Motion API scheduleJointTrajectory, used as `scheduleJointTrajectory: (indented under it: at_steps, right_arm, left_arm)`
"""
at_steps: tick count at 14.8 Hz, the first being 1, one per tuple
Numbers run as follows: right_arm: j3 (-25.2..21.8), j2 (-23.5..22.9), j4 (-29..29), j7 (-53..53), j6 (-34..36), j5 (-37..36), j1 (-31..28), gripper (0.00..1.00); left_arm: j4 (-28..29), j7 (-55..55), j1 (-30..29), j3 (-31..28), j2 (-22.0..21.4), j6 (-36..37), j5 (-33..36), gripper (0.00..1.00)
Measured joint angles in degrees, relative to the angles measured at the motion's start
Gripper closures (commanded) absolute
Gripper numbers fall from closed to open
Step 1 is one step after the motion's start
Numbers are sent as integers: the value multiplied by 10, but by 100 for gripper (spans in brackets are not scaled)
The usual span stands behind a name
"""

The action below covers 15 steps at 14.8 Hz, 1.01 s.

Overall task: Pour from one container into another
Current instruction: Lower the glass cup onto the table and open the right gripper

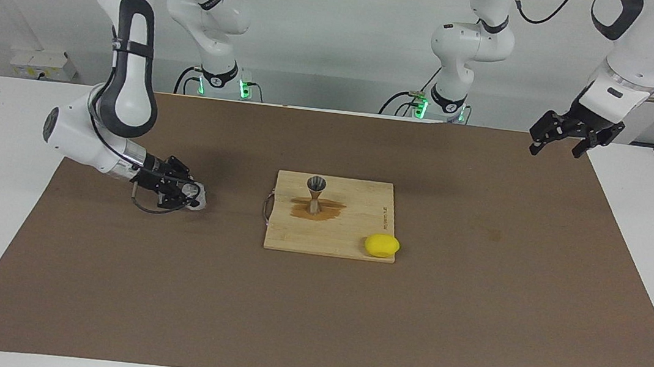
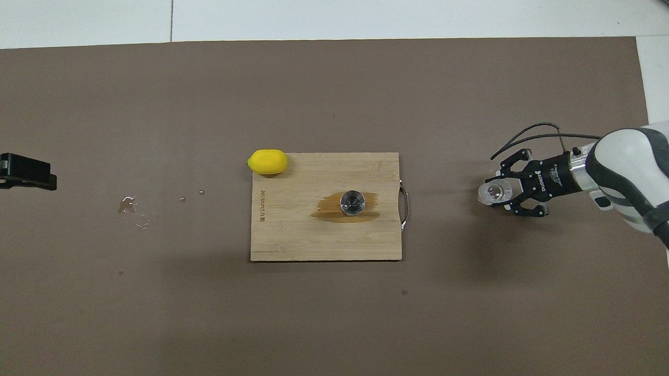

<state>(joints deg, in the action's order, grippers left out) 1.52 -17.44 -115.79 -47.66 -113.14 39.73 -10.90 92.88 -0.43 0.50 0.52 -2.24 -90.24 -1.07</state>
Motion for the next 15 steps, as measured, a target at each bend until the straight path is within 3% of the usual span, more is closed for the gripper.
scheduleJointTrajectory:
  at_steps: [8,10,12,13,14,15]
  right_arm:
    - [0,-20,14,44,3,-5,-15,92]
    - [0,-20,14,48,3,-7,-15,85]
    - [0,-20,14,49,3,-10,-16,56]
    - [0,-20,14,53,4,-10,-17,25]
    - [0,-20,14,61,4,-10,-17,7]
    - [-1,-20,14,71,4,-12,-18,4]
  left_arm:
    - [0,0,-1,1,-1,0,0,0]
    - [0,0,-1,1,-1,1,0,0]
    - [0,0,-1,1,-1,1,0,0]
    - [0,0,-1,1,-2,1,0,0]
    - [0,0,-1,1,-2,2,0,0]
    - [0,0,-1,1,-2,2,0,0]
